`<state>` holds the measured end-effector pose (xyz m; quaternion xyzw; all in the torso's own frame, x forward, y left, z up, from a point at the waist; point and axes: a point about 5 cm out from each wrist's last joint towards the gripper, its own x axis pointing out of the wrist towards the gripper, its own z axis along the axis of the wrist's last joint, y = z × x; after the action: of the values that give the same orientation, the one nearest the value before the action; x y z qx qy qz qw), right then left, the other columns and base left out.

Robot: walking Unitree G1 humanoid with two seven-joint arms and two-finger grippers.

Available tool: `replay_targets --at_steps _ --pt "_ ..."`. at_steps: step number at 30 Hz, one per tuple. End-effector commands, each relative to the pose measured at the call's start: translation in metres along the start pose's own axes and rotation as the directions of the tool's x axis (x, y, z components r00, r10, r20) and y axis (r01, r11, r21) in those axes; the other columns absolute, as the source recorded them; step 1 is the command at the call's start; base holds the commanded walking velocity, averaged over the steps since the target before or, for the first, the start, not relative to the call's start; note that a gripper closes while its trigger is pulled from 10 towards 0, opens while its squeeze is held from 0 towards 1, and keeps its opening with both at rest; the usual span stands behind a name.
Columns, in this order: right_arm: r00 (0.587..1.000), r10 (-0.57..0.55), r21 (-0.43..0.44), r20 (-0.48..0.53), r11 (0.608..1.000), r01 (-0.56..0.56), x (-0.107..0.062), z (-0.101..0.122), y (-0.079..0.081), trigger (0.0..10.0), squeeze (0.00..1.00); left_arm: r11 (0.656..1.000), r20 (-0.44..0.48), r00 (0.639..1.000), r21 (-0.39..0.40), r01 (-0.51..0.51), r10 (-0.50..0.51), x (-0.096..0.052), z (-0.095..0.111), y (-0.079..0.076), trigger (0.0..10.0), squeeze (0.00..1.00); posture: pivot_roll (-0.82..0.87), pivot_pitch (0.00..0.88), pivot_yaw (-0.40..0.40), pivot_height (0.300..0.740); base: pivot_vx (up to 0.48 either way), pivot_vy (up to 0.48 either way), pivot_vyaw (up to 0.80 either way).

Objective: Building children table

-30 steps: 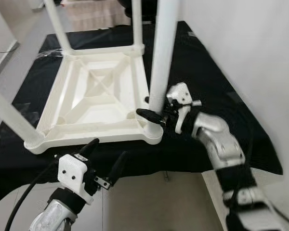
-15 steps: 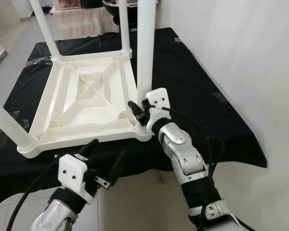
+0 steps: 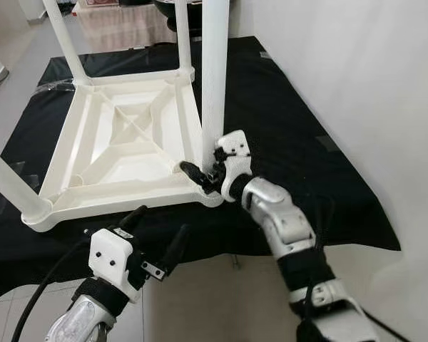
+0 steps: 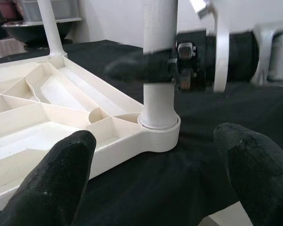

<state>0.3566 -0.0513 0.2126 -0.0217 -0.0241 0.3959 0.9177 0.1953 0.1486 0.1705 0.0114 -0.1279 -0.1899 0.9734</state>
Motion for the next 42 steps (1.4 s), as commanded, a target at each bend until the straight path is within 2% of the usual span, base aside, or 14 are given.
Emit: replay_targets --at_steps 1,4,12,13,22,28,30,31,32,33,34,35,37,42 --pt "0.997 0.083 0.001 0.0 0.997 -0.083 0.002 -0.002 0.003 10.0 0.0 1.0 -0.005 1.0 -0.01 -0.004 0.004 -0.002 -0.001 -0.002 10.0 0.0 0.05 0.184 -0.01 0.74 0.0 0.0 0.0" --pt "0.966 0.249 -0.077 -0.063 0.964 -0.254 -0.002 0.003 -0.012 10.0 0.0 1.0 -0.005 1.0 -0.009 -0.004 0.004 -0.002 0.0 -0.003 10.0 0.0 0.06 0.194 -0.01 0.74 0.0 0.0 0.0" --pt "0.952 0.3 -0.057 -0.057 0.951 -0.303 0.001 0.021 -0.034 9.6 0.0 1.0 -0.008 1.0 -0.01 -0.004 0.004 -0.006 0.002 -0.005 10.0 0.0 0.07 0.214 -0.016 0.74 0.0 0.0 0.0" --pt "0.95 0.309 -0.044 -0.047 0.949 -0.311 0.001 0.025 -0.038 0.0 0.0 1.0 -0.009 1.0 -0.01 -0.005 0.005 -0.007 0.003 -0.006 10.0 0.0 0.07 0.223 -0.016 0.74 0.0 0.0 0.0" --pt "0.912 0.409 -0.025 -0.026 0.912 -0.41 -0.007 0.027 -0.043 0.0 0.0 1.0 -0.014 1.0 -0.014 -0.003 0.003 -0.008 0.004 -0.006 10.0 0.0 0.06 0.23 -0.014 0.74 0.0 0.0 0.0" --pt "0.959 0.282 -0.008 -0.004 0.959 -0.282 -0.014 0.015 -0.05 0.0 0.0 1.0 -0.014 1.0 -0.013 -0.006 0.006 -0.008 0.004 -0.006 10.0 0.0 0.05 0.233 -0.015 0.74 0.0 0.0 0.0" --pt "0.985 0.17 0.007 0.001 0.985 -0.17 -0.014 0.007 -0.049 0.0 0.0 1.0 -0.014 1.0 -0.012 -0.007 0.007 -0.008 0.004 -0.005 10.0 0.0 0.04 0.24 -0.021 0.74 0.0 0.0 0.0" --pt "0.993 -0.119 0.039 -0.006 0.992 0.119 -0.014 -0.013 -0.042 0.0 0.0 1.0 -0.014 1.0 -0.011 -0.008 0.008 -0.009 0.004 -0.003 10.0 0.0 0.04 0.241 -0.02 0.74 0.0 0.0 0.0" --pt "0.949 -0.307 0.073 -0.065 0.947 0.311 -0.022 -0.035 -0.027 0.0 0.0 1.0 -0.013 1.0 -0.009 -0.009 0.009 -0.008 0.005 -0.002 10.0 0.0 0.03 0.241 -0.008 0.74 0.0 0.0 0.0" --pt "0.949 -0.307 0.073 -0.065 0.947 0.311 -0.022 -0.035 -0.027 0.0 0.0 1.0 -0.013 1.0 -0.009 -0.009 0.009 -0.008 0.005 -0.002 10.0 0.0 0.03 0.241 -0.008 0.74 0.0 0.0 0.0" --pt "0.92 -0.378 0.074 -0.098 0.92 0.386 -0.029 -0.051 -0.002 0.0 0.0 1.0 -0.013 1.0 -0.008 -0.009 0.009 -0.007 0.005 0.0 10.0 0.0 0.03 0.249 0.015 0.74 0.0 0.0 0.0" --pt "0.923 -0.369 0.088 -0.106 0.921 0.378 -0.028 -0.057 0.019 0.0 0.0 1.0 -0.015 1.0 -0.007 -0.007 0.007 -0.006 0.004 0.002 10.0 0.0 0.02 0.229 0.02 0.74 0.0 0.0 0.0" --pt "0.941 -0.324 0.097 -0.101 0.938 0.333 -0.024 -0.059 0.031 0.0 0.0 1.0 -0.016 1.0 -0.006 -0.006 0.006 -0.005 0.003 0.003 10.0 0.0 0.02 0.225 0.023 0.74 0.0 0.0 0.0" --pt "0.959 -0.273 0.04 -0.071 0.96 0.276 -0.013 -0.054 0.031 0.0 0.0 1.0 -0.018 1.0 -0.011 0.004 -0.004 -0.002 0.0 0.004 10.0 0.0 0.02 0.209 0.015 0.74 0.0 0.0 0.0"
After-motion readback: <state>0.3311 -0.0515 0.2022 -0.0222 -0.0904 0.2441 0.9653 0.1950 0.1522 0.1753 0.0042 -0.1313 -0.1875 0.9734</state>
